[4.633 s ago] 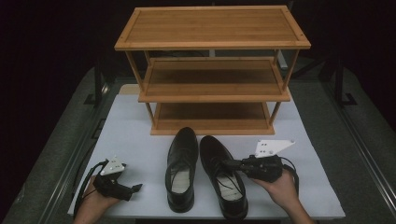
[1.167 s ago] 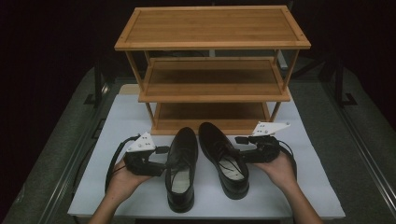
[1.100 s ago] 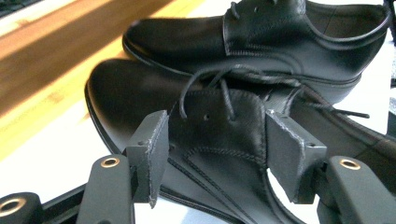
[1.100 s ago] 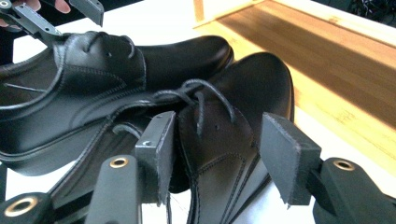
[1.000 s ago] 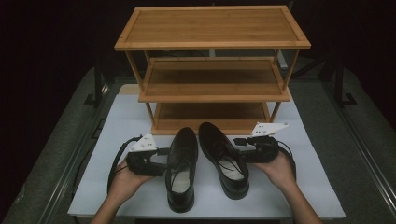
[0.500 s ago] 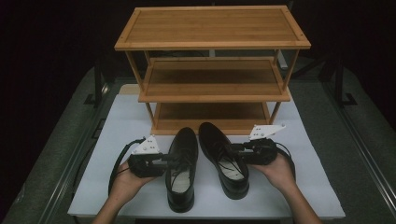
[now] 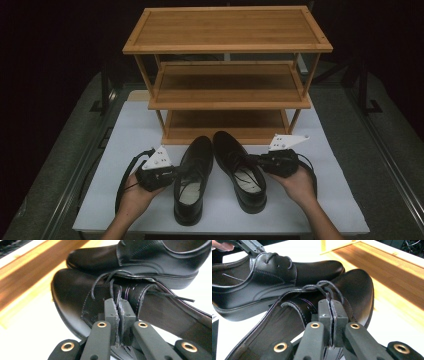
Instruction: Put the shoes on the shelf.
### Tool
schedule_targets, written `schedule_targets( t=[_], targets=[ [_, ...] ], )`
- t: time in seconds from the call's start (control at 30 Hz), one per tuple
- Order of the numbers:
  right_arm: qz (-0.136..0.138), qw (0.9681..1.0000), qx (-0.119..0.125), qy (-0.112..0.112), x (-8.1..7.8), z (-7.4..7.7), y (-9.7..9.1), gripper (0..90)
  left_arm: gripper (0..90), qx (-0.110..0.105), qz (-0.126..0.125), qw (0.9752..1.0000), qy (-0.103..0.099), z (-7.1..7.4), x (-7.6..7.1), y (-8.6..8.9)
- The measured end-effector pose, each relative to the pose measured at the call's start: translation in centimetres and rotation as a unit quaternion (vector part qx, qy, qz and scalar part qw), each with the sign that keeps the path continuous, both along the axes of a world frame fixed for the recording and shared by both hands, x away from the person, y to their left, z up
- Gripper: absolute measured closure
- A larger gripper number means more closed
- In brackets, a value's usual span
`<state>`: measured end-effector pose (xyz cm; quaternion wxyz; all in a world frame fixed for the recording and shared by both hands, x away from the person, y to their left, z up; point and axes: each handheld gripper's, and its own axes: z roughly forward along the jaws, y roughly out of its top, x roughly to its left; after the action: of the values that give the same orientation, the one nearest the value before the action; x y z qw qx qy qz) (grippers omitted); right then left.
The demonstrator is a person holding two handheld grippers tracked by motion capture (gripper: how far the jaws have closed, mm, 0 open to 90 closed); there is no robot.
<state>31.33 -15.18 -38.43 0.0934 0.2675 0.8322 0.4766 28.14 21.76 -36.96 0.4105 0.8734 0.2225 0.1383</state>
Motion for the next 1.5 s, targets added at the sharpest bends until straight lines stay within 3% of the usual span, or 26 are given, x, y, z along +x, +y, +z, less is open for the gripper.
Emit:
schedule_targets(
  t=[0.43,0.6,0.77,1.1,1.3,1.5],
  targets=[
    [-0.025,0.9995,0.013,-0.009,-0.2,0.6,-0.3,88.4,88.3,-0.026,0.032,0.9989,-0.022,0.9,0.4,-0.1],
    [-0.043,0.9987,0.023,-0.011,0.0,1.2,-1.0,88.4,88.4,-0.051,0.043,0.9976,-0.021,1.3,1.1,-0.2],
    [-0.059,0.9976,0.03,-0.022,0.7,2.1,-1.3,88.4,88.4,-0.06,0.052,0.9964,-0.031,2.0,2.1,-0.7],
    [-0.095,0.9941,0.042,-0.032,3.4,2.8,-1.8,88.3,88.3,-0.078,0.075,0.9928,-0.051,2.6,6.0,-1.7],
    [-0.116,0.9921,0.037,-0.03,5.3,2.1,-1.7,88.3,88.3,-0.096,0.098,0.9883,-0.066,1.9,8.6,-2.9],
    [-0.133,0.9899,0.041,-0.03,7.3,1.4,-1.8,88.3,88.3,-0.083,0.113,0.9872,-0.075,0.9,10.9,-4.4]
  ],
)
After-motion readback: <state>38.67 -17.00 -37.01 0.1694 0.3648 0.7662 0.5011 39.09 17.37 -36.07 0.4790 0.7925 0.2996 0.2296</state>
